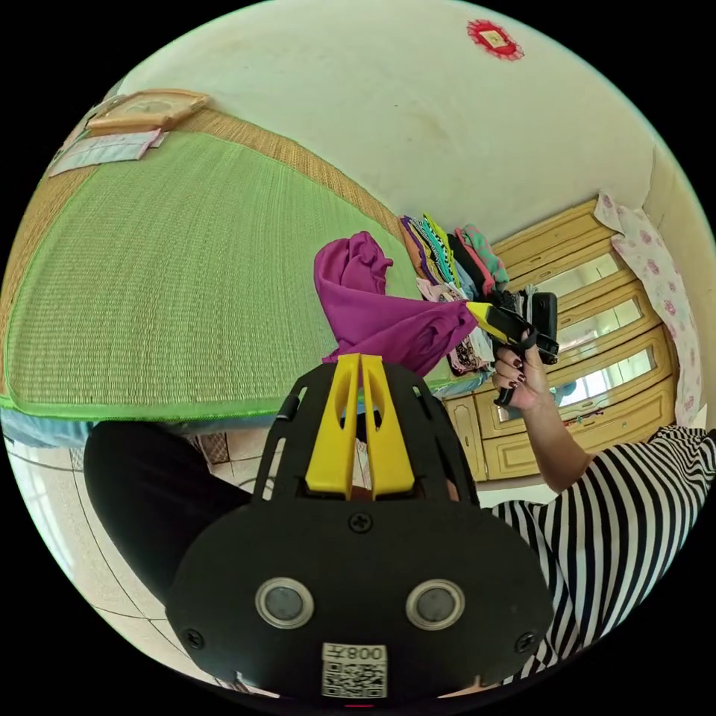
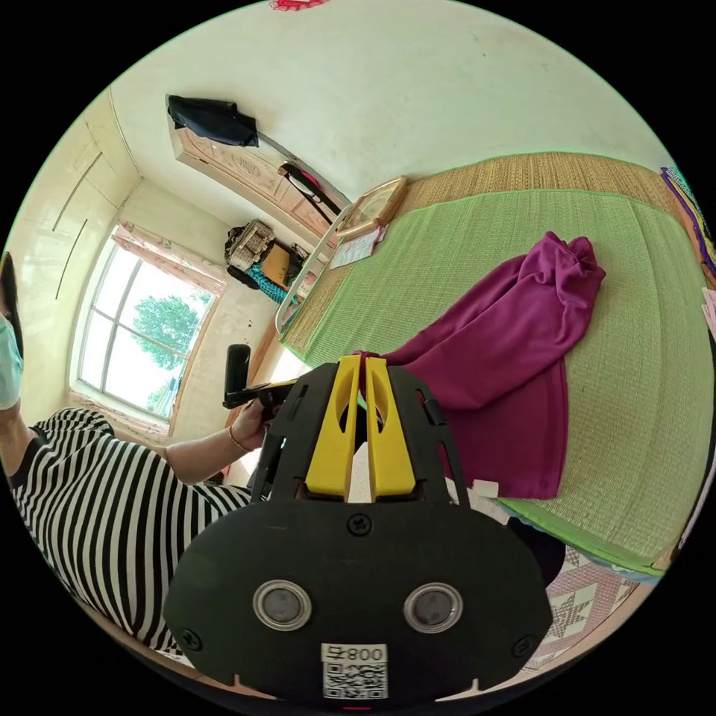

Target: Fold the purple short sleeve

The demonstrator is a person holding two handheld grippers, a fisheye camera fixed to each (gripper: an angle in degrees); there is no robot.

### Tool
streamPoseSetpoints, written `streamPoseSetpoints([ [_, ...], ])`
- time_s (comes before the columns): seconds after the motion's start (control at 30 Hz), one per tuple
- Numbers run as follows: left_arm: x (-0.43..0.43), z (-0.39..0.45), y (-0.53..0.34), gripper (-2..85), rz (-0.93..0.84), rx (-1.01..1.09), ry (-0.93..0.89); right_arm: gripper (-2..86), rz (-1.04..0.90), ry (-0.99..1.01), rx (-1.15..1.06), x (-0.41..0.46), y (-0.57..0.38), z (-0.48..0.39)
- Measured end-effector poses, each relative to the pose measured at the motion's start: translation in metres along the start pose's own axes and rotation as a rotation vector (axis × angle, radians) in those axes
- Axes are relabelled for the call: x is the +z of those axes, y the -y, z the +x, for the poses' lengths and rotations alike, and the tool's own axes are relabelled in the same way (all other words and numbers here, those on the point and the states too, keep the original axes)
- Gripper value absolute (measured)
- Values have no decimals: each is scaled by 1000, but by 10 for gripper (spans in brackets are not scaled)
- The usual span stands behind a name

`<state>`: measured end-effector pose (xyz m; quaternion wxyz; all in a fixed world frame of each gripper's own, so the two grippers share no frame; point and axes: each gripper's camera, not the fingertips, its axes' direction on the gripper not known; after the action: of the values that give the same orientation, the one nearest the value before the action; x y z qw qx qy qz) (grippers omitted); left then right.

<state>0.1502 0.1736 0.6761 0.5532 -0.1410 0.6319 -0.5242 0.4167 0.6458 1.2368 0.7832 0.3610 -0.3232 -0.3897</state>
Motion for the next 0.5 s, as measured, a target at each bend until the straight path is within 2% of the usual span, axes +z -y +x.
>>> streamPoseSetpoints([
  [0.13, -27, 1, -6, 53, -27, -76, -133, 7, 16, -30, 29, -11, -16, 11],
  [0.33, -20, 2, 8, 99, -141, -188, -367, 9, 42, -66, 28, -24, -11, 26],
  [0.5, -17, 0, 29, 113, -139, -314, -489, 8, 60, -78, 36, -29, -4, 46],
])
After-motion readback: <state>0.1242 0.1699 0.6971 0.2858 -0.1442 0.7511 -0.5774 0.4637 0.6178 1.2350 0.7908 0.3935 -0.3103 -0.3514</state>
